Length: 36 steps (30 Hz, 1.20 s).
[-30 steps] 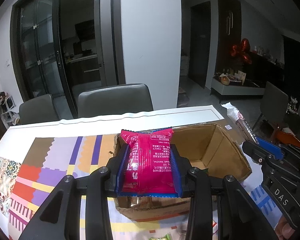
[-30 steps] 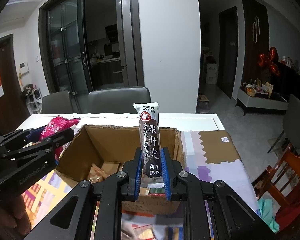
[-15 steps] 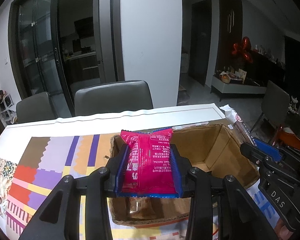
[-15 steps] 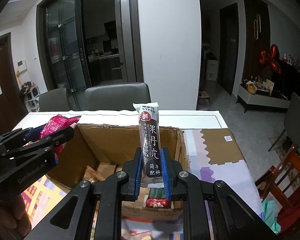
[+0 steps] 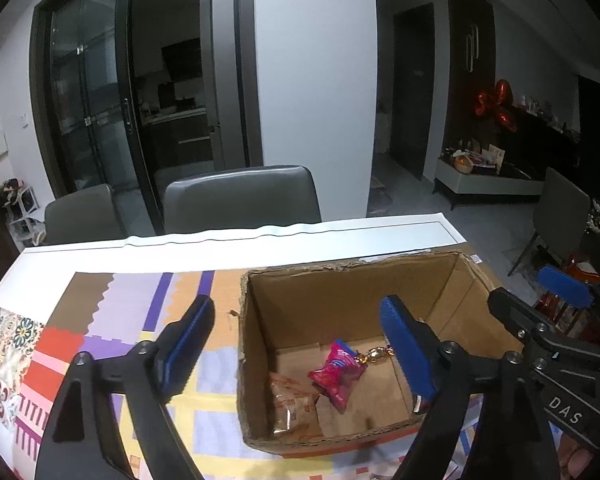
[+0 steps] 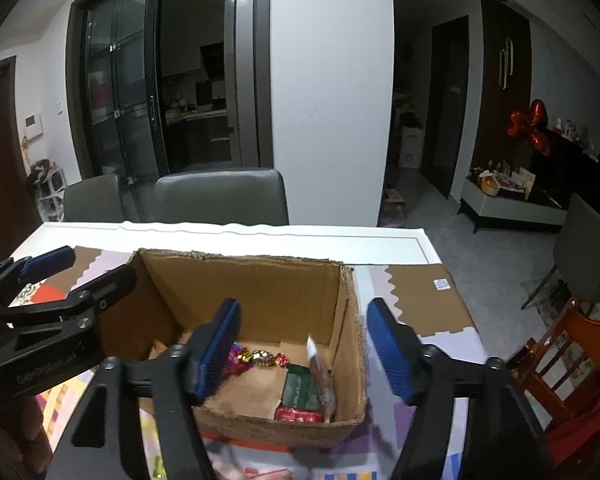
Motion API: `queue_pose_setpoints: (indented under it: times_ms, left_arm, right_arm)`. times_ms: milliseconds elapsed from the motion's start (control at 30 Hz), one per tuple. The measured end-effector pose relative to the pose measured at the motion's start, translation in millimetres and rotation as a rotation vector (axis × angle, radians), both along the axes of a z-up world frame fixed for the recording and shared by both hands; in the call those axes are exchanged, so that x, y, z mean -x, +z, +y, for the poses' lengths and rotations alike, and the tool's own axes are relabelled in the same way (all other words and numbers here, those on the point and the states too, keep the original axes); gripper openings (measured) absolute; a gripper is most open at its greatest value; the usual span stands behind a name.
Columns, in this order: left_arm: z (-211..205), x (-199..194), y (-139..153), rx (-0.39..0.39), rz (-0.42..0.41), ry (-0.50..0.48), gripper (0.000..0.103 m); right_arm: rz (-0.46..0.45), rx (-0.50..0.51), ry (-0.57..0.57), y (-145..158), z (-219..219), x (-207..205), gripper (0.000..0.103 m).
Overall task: Organize snacks
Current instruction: 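Open both tools to drop the pink packet and stick into the box, then withdraw both tools from the box toward the remaining snacks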
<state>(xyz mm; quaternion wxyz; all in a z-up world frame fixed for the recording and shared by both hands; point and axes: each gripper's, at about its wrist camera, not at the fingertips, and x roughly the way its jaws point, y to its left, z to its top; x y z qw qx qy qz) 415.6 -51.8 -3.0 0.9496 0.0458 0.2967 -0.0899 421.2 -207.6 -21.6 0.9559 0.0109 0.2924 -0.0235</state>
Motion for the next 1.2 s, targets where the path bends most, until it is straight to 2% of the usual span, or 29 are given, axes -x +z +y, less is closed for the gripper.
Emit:
queue_pose_setpoints:
  times_ms: [233, 1200]
  left_arm:
    - [5, 10, 5, 0.002, -0.010, 0.016, 0.092]
    - [30, 79, 34, -0.018, -0.073, 0.072, 0.092]
  right_arm:
    - [-0.009, 0.005, -0.005, 4, -1, 4, 0.070]
    - [-0.068, -0.009, -0.004, 28, 12, 72, 0.070]
